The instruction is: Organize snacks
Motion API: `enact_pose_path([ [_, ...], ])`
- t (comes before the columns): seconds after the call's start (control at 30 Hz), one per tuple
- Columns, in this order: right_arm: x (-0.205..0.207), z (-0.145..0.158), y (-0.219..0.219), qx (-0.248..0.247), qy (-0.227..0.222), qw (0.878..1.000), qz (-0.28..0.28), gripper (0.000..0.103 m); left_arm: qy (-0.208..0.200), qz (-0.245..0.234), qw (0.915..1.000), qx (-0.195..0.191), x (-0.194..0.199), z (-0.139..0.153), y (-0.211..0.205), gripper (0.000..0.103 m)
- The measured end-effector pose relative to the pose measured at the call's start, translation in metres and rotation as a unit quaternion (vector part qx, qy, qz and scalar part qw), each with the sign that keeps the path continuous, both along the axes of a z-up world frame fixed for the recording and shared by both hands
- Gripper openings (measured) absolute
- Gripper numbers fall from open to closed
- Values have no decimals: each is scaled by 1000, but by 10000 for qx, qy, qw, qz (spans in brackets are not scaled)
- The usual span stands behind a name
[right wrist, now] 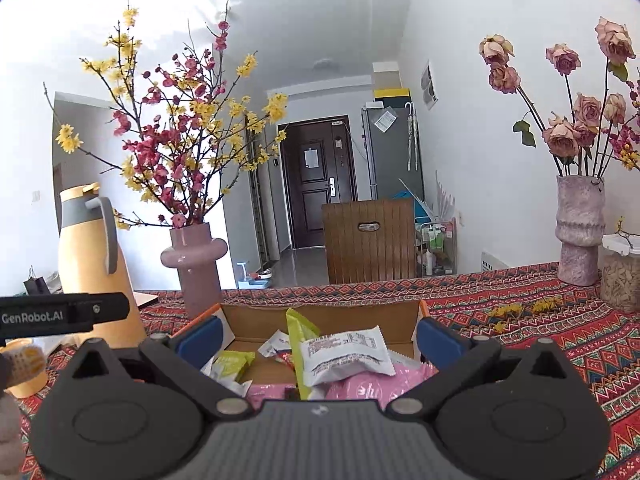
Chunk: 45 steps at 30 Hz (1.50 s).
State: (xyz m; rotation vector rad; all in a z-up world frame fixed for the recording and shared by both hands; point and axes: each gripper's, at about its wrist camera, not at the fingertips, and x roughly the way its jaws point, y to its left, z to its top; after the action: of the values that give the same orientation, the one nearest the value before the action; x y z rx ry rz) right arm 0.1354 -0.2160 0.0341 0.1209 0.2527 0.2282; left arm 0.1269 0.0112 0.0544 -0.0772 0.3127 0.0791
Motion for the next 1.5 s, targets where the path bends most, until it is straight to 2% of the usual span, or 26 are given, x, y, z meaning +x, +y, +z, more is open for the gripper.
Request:
enact_pose_path([
  [0.37,-56,-22,-9,-169,546,9984,10,103,641,-117,9979,-14,-48,-33,14,103],
  [0.77,-91,-43,-6,-280,1082,9937,82,103,1202,-245,9924,-49,-89,-67,21,103],
  [1.07,-102,-50,-4,-337,1290,9911,32,103,1213,-358,9919,-95,-100,-69,19,103],
  [1.5,-105,-50,-2,-362,1308,9907,30,103,1173,-401,9922,-93,-104,-68,18,103],
])
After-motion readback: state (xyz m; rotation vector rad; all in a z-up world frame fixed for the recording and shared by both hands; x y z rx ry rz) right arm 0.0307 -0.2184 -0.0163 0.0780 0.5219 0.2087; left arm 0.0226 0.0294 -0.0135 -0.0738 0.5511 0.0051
